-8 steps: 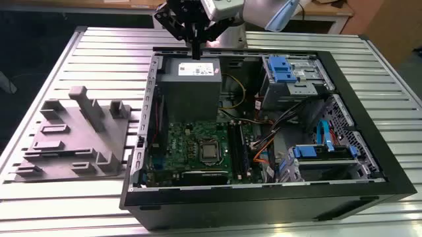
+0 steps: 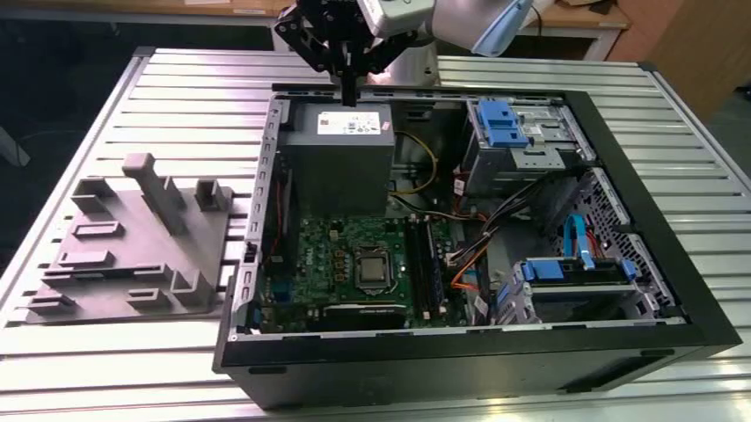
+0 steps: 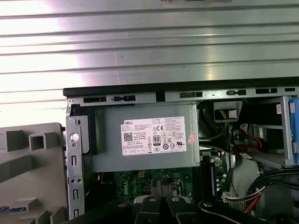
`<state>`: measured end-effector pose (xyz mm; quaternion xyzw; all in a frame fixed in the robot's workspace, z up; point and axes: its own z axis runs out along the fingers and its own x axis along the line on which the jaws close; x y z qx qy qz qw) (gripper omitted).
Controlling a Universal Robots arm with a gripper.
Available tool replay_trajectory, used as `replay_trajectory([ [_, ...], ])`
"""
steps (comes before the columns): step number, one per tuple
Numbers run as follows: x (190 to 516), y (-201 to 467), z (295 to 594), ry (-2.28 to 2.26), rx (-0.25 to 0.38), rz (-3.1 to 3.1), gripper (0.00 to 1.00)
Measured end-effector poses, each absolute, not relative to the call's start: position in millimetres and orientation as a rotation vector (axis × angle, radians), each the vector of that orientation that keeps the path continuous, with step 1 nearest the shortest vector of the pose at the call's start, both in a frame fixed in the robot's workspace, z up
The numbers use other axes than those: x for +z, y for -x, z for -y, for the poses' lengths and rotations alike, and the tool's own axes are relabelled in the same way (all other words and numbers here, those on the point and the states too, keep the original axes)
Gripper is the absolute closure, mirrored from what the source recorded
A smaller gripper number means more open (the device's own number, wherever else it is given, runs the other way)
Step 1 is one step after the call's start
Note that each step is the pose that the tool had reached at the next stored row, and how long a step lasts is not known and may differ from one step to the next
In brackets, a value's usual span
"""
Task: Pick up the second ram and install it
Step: 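Reach for the second ram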
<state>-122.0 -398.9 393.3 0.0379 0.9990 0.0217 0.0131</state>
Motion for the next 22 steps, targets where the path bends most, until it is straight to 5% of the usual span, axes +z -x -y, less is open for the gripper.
replay_trajectory([
  [22, 392.8, 146.9, 399.0, -0.118, 0.068, -3.113, 0.9],
])
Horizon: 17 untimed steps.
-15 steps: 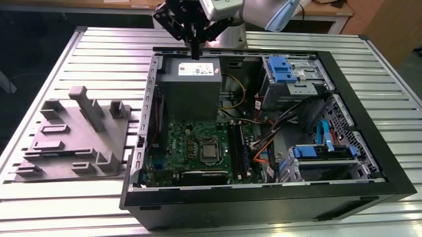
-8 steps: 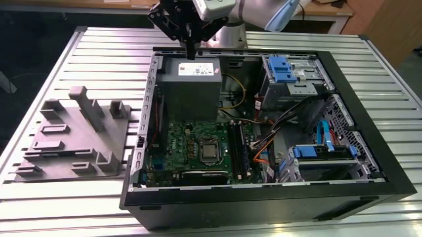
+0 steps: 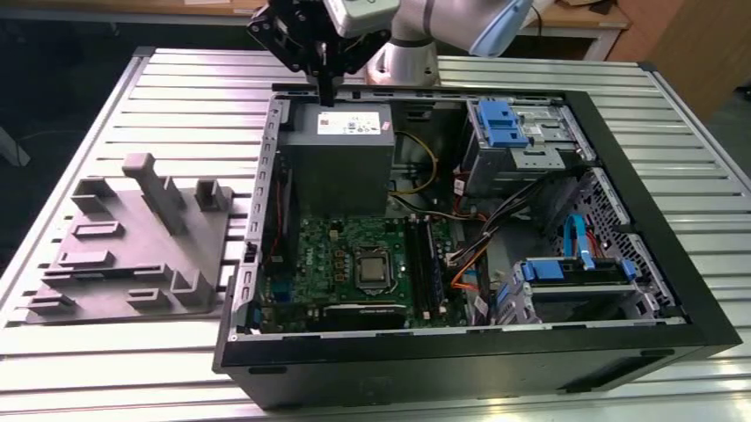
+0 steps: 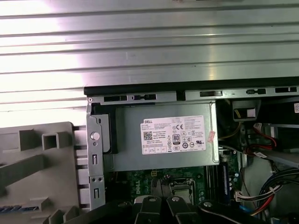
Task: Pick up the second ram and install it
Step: 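Reach for the second ram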
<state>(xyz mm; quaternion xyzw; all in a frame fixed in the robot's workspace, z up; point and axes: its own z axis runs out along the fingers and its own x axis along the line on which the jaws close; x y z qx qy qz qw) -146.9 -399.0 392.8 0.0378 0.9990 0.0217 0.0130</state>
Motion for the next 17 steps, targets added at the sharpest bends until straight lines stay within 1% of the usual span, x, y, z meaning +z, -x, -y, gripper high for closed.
replay_trajectory([
  [17, 392.2, 199.6, 399.0, -0.118, 0.068, -3.112, 0.9],
])
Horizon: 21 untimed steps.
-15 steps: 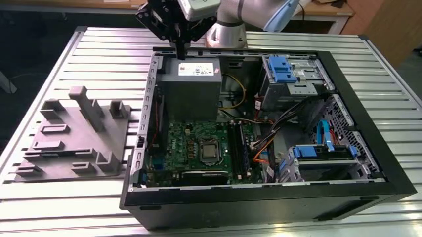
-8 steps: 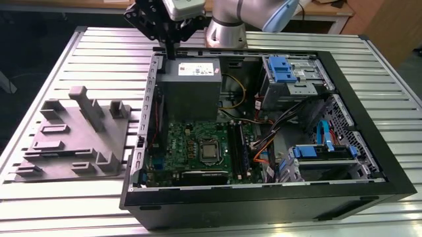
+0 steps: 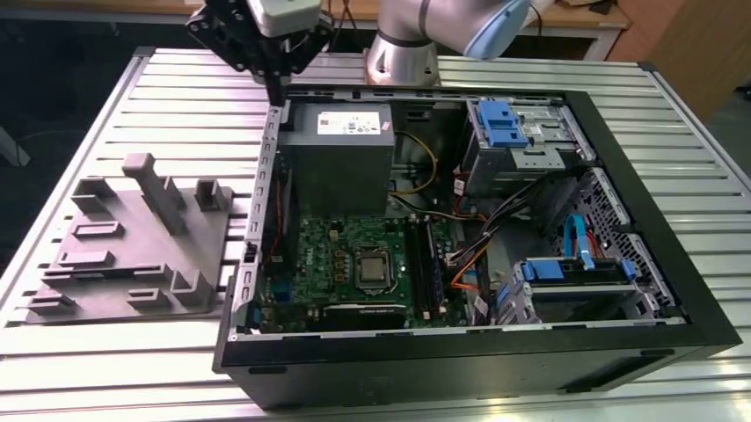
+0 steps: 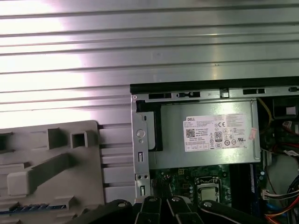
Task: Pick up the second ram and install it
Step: 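Reach for the second ram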
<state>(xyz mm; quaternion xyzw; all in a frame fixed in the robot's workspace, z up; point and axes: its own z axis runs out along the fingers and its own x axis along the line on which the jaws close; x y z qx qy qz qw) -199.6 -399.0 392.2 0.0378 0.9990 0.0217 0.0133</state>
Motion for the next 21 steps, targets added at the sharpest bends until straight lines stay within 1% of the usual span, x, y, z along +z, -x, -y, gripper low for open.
replay_trajectory([
  [21, 390.4, 258.3, 399.0, -0.118, 0.068, -3.111, 0.9],
])
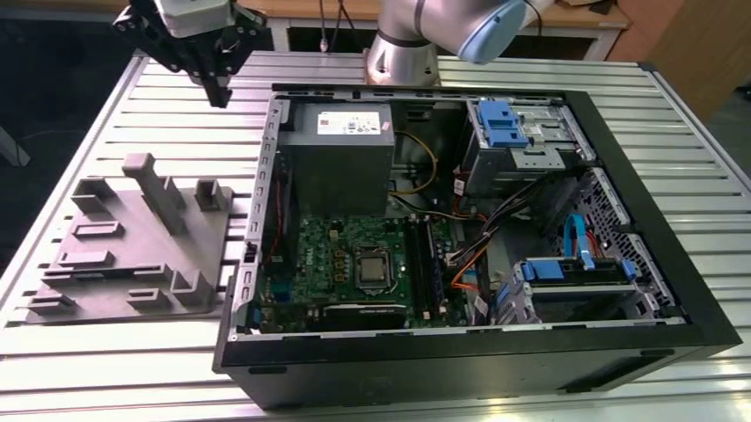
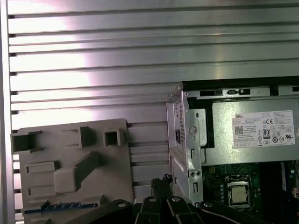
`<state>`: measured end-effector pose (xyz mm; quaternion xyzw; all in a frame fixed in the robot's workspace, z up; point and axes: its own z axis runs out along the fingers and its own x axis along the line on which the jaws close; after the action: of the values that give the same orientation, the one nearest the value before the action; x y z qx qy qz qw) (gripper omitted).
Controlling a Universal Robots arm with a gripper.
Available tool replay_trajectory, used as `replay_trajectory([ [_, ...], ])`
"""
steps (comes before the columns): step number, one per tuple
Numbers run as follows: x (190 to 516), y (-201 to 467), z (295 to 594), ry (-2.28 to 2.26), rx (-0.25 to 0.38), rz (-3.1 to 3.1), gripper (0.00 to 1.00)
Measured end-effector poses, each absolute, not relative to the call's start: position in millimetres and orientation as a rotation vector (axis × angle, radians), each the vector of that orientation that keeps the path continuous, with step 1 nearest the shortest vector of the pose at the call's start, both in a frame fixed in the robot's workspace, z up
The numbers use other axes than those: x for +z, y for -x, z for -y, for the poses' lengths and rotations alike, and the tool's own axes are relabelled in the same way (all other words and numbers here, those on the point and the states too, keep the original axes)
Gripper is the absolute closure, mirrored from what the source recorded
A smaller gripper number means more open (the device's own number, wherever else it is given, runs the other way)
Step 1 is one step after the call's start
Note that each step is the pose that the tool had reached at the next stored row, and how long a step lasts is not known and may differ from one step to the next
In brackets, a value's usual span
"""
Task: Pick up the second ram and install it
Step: 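Reach for the second ram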
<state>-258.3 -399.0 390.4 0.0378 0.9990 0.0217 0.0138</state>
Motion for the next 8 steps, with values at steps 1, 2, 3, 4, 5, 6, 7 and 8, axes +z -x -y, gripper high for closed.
replay_trajectory([
  [1, 390.2, 260.0, 399.0, -0.118, 0.068, -3.111, 0.9],
  [2, 389.9, 261.5, 399.1, -0.118, 0.068, -3.111, 0.9],
  [3, 389.7, 263.2, 399.3, -0.118, 0.068, -3.111, 0.9],
  [4, 389.5, 264.8, 399.4, -0.118, 0.068, -3.111, 0.9],
  [5, 389.2, 266.6, 399.6, -0.118, 0.068, -3.111, 0.9],
  [6, 388.9, 267.9, 399.6, -0.118, 0.068, -3.111, 0.9],
  [7, 388.7, 268.9, 399.7, -0.118, 0.068, -3.111, 0.9],
  [8, 388.4, 269.9, 399.8, -0.118, 0.068, -3.111, 0.9],
])
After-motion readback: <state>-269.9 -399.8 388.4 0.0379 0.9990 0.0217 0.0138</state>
